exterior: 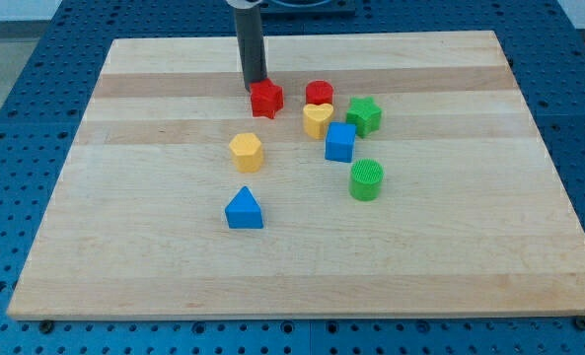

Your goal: Slide the green star close to the yellow heart

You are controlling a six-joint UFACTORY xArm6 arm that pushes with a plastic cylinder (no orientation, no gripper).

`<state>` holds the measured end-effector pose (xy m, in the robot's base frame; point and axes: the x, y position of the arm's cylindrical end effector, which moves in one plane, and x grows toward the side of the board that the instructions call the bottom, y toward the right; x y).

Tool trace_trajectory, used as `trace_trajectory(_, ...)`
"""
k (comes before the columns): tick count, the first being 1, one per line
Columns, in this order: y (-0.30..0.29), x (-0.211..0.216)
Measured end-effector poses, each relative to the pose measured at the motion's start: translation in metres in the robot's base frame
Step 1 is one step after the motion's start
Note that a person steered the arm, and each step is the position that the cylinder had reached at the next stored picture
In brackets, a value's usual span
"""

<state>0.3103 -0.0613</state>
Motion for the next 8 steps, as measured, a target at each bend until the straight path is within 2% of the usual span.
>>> trace_trajectory(2, 0.013, 0.005)
trace_trajectory(4, 0.027, -0.018)
trace_trajectory(6, 0.115, -0.017)
trace_trajectory(8, 0.173, 0.017)
